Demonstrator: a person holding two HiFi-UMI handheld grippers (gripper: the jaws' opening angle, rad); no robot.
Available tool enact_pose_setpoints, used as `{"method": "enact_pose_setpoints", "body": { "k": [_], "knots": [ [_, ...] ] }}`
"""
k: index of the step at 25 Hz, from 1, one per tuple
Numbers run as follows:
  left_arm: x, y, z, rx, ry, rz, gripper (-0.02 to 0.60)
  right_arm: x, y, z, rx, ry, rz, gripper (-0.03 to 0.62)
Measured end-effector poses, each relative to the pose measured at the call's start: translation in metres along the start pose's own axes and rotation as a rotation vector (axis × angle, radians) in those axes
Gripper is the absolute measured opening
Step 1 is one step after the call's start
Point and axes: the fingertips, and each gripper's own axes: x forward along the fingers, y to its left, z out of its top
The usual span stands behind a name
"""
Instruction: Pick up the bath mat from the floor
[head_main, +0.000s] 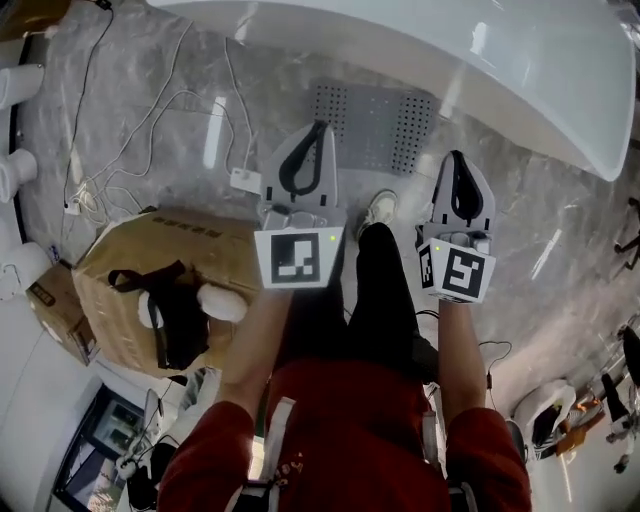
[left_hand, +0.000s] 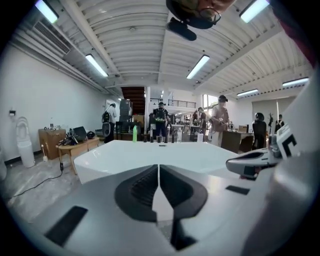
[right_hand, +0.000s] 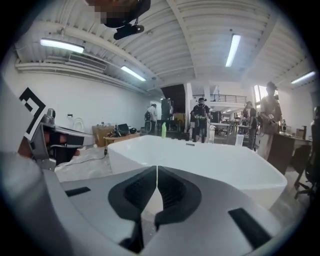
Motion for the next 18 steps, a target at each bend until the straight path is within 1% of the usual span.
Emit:
{"method": "enact_pose_setpoints", "body": {
  "k": [2,5,10,14,18],
  "knots": [
    [0.008,0.005,-0.033,0.013,0.016,0.001,0.018,0.01,0.002,-0.037,-0.02,0.038,0.009,0.014],
    [0.015,0.007,-0.086,-0.001,0.058,-0.002,0.018,0.022,0.008,-0.092,-0.036,0.085,0.03,0.014],
    [0.027,0.003,-0.175,0.006,0.133,-0.029,0.017,0.04,0.023,-0.17,-0.037,0.132,0.072,0.014],
    [0.041,0.007,-0.249,0.006,0.174,-0.003,0.018,0.058,0.03,-0.231,-0.027,0.145,0.067,0.014],
    [0.049,0.007,-0.323,0.014,0.214,-0.018,0.018,0.073,0.033,-0.299,-0.023,0.173,0.053,0.014]
  ]
}}
